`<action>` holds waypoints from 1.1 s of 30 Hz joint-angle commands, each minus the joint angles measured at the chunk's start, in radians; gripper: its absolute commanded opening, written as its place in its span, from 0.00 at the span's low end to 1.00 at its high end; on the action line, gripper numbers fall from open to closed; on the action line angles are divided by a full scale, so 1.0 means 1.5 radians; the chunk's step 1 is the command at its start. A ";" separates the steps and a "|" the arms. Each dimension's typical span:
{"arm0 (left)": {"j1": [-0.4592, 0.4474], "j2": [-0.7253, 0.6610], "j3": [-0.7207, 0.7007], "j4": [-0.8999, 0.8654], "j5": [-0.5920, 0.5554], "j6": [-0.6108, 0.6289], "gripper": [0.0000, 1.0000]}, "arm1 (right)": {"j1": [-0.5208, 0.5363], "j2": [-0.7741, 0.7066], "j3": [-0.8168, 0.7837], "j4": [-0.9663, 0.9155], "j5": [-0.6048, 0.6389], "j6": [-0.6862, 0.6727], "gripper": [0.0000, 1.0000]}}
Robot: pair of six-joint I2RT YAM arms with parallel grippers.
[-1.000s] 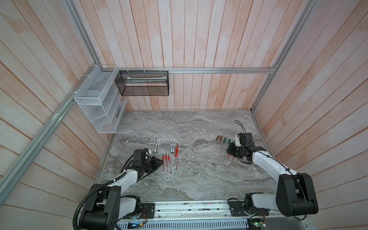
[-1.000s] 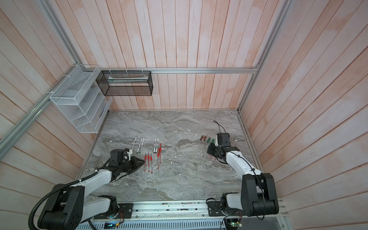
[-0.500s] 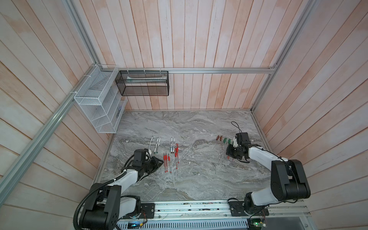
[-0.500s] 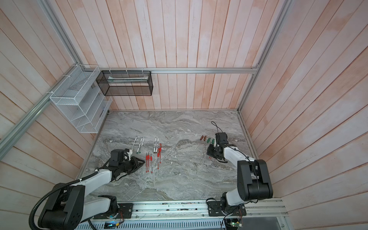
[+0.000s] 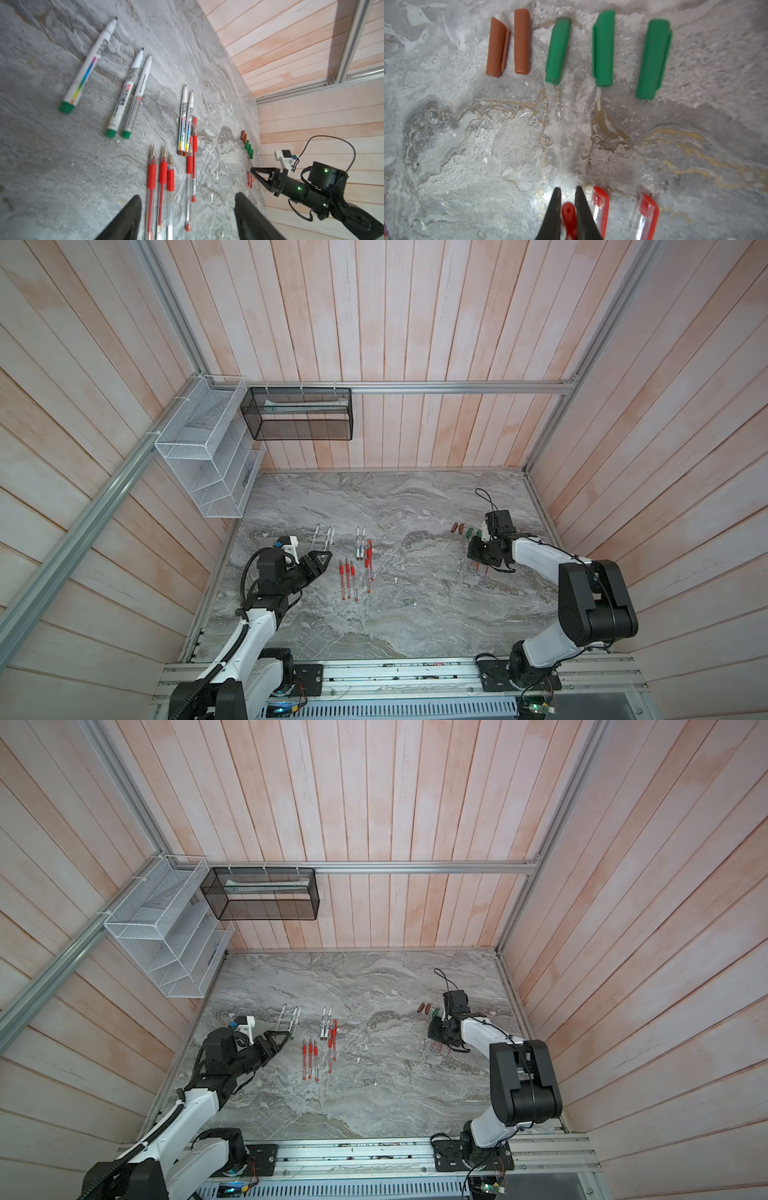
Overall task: Remove pen caps from pens
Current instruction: Place the pen cap to the middle-right of the table.
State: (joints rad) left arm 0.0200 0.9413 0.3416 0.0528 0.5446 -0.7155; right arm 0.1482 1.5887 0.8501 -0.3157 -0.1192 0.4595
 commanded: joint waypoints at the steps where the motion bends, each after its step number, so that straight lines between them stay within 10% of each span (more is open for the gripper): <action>1: 0.008 -0.019 0.028 0.020 -0.016 0.082 0.77 | 0.012 0.016 0.021 -0.040 0.035 -0.014 0.12; 19: 0.042 -0.039 0.089 -0.006 -0.043 0.249 0.98 | 0.038 0.000 0.042 -0.086 0.062 -0.004 0.29; 33: 0.085 -0.066 0.091 -0.008 -0.047 0.287 1.00 | 0.232 0.077 0.236 -0.080 0.059 0.061 0.32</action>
State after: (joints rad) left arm 0.1383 0.8558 0.4530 0.0433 0.4850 -0.3172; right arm 0.4458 1.6405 1.1515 -0.4370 -0.0273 0.5049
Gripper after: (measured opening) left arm 0.997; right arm 0.317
